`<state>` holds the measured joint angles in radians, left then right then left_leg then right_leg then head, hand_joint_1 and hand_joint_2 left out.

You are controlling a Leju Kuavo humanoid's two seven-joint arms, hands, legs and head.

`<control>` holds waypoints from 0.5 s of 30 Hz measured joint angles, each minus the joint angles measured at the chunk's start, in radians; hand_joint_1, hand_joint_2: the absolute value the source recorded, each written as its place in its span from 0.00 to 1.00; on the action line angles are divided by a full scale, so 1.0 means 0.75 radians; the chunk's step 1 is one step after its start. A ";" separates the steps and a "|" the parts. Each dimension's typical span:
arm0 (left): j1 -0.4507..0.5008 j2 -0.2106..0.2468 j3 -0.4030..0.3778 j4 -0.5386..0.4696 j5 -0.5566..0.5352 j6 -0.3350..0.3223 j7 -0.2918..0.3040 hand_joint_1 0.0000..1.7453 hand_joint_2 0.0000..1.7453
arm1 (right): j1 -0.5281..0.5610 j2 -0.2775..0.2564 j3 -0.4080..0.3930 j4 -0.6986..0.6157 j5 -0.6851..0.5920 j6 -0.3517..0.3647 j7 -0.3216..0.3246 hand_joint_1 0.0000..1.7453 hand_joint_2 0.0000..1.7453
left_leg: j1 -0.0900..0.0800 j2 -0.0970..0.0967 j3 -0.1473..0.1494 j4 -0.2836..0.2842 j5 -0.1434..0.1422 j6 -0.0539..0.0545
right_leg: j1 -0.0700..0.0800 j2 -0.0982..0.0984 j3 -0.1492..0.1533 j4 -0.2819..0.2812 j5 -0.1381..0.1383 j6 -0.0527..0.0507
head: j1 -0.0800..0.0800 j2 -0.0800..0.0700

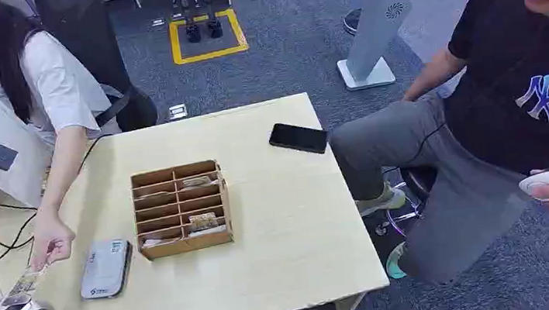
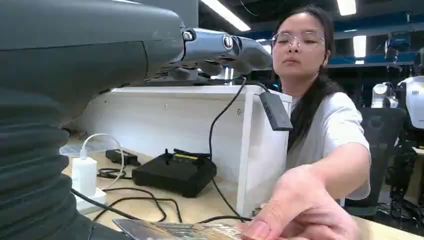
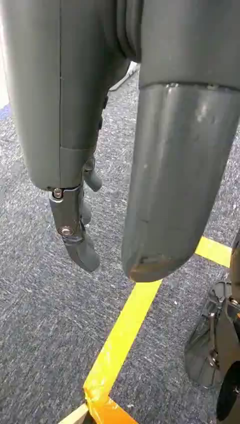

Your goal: Pass the card to the sensor for recognition and then transmit it.

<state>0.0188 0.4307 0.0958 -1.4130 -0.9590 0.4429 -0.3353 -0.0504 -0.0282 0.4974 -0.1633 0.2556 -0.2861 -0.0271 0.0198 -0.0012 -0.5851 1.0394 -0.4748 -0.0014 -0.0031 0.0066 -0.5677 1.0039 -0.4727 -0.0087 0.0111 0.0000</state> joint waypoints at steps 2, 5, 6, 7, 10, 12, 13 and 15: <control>0.000 0.000 0.000 0.000 -0.001 0.000 0.000 0.99 1.00 | 0.000 0.000 0.000 0.000 0.000 0.000 0.000 0.00 0.00 | 0.000 0.000 0.000 0.000 0.000 0.000 | 0.000 0.000 0.000 0.000 0.000 0.000 | 0.000 0.000; 0.000 0.000 0.000 0.000 0.039 -0.036 0.002 1.00 1.00 | 0.000 0.000 0.000 0.000 0.001 -0.002 -0.001 0.00 0.00 | 0.000 0.000 0.000 0.000 0.000 0.000 | 0.000 0.000 0.000 0.000 0.000 0.000 | 0.000 0.000; 0.000 0.000 0.000 0.000 0.055 -0.051 0.002 1.00 1.00 | 0.000 0.000 0.000 0.000 0.001 -0.002 -0.001 0.00 0.00 | 0.000 0.000 0.000 0.000 0.000 0.000 | 0.000 0.000 0.000 0.000 0.000 0.000 | -0.001 0.000; 0.000 0.000 0.000 0.000 0.061 -0.056 0.002 1.00 1.00 | 0.000 0.000 0.000 0.000 0.001 -0.002 -0.001 0.00 0.00 | 0.000 0.000 0.000 0.000 0.000 0.000 | 0.000 0.000 0.000 0.000 0.000 0.000 | 0.000 0.000; 0.000 0.000 0.000 0.000 0.064 -0.060 0.002 1.00 1.00 | 0.000 0.000 0.000 0.000 0.003 -0.002 -0.001 0.00 0.00 | 0.000 0.000 0.000 0.000 0.000 0.000 | 0.000 0.000 0.000 0.000 0.000 0.000 | 0.000 0.000; 0.000 -0.001 0.000 0.000 0.072 -0.060 0.002 1.00 1.00 | 0.000 0.000 0.000 0.000 0.005 -0.002 -0.001 0.00 0.00 | 0.000 0.000 0.000 0.000 0.000 0.000 | 0.000 0.000 0.000 0.000 0.000 0.000 | 0.000 0.000; -0.002 -0.002 0.000 0.000 0.078 -0.063 0.002 1.00 1.00 | 0.000 0.000 0.000 0.000 0.005 -0.002 -0.001 0.00 0.00 | 0.000 0.000 0.000 0.000 0.000 0.000 | 0.000 0.000 0.000 0.000 0.000 0.000 | 0.000 0.000; -0.003 -0.009 0.000 0.000 0.099 -0.076 0.000 1.00 1.00 | 0.000 0.000 0.000 0.000 0.005 -0.002 -0.001 0.00 0.00 | 0.000 0.000 0.000 0.000 0.000 0.000 | 0.000 0.000 0.000 0.000 0.000 0.000 | 0.000 0.000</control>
<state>0.0167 0.4242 0.0958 -1.4130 -0.8850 0.3860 -0.3353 -0.0505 -0.0282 0.4974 -0.1633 0.2591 -0.2876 -0.0282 0.0198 -0.0012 -0.5851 1.0394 -0.4748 -0.0014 -0.0031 0.0065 -0.5677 1.0039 -0.4727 -0.0087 0.0111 0.0000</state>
